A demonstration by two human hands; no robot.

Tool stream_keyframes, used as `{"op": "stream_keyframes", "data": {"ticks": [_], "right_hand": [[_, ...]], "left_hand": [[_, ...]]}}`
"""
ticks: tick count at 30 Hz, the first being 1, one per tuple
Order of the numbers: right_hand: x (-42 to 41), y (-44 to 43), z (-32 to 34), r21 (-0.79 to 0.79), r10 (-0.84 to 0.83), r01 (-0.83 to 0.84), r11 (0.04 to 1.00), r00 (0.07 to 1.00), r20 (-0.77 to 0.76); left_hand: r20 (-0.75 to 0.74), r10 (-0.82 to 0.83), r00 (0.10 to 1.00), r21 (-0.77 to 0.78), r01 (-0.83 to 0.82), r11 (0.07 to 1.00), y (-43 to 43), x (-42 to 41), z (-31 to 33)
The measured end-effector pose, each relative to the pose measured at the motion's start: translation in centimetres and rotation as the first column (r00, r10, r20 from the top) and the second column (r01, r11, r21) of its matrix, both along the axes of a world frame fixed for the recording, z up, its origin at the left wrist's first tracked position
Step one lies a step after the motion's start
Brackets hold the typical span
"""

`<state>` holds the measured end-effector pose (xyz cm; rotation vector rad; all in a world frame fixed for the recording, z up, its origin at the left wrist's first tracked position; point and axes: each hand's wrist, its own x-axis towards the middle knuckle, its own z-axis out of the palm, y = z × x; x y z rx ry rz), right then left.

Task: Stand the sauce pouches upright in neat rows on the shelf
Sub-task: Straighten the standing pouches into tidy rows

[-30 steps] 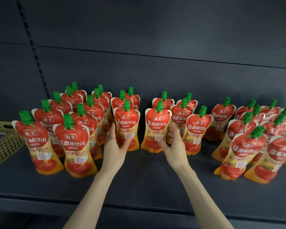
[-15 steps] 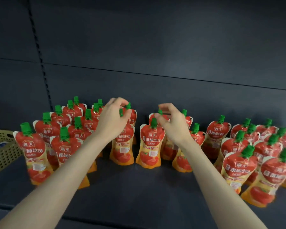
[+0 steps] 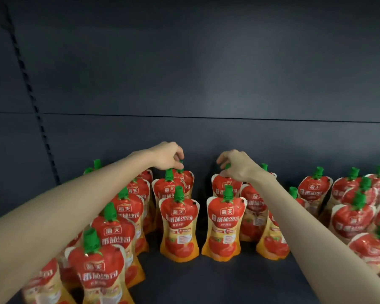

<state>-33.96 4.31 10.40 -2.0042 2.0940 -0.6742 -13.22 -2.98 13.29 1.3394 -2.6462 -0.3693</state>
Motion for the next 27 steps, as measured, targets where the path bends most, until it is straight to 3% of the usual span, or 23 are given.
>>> {"op": "stream_keyframes", "data": {"ticks": [15,27], "right_hand": [[1.9,-2.4,0.2,-0.109,0.044,-0.043,0.993,0.999,0.007],[1.4,-2.6,0.2,-0.089,0.092,-0.094,0.992,0.995,-0.023]], "left_hand": [[-0.161,-0.088,0.983,-0.018,0.086,0.996,-2.7,1.9,-1.3],[-0.139,-0.122,0.983,-0.018,0.121,0.992,-2.6,1.4,-1.3]]}}
